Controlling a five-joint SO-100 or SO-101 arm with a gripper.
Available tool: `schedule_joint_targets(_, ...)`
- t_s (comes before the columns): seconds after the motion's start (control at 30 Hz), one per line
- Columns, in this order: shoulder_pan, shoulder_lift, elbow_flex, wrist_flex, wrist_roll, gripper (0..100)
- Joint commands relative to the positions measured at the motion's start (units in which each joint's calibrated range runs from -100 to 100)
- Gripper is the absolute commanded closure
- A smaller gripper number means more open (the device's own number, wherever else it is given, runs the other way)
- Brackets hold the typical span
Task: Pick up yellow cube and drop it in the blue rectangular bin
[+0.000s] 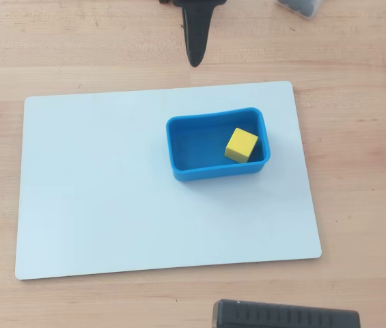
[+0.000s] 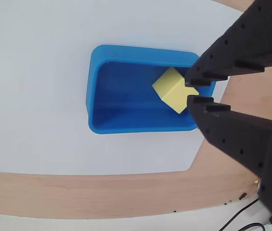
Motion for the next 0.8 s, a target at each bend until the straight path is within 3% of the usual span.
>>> schedule_joint_targets(0.0,-1.38,-11.86,12.78,-7.46,1.12,100)
schedule_joint_targets(0.37,2.31,-34.43,40.78,-19.85,2.74,100)
schedule_joint_targets(0.53,2.82,-50.78,51.23,-16.71,3.13,100)
schedule_joint_targets(0.77,4.45,-52.08,53.78,-15.88,3.47,100)
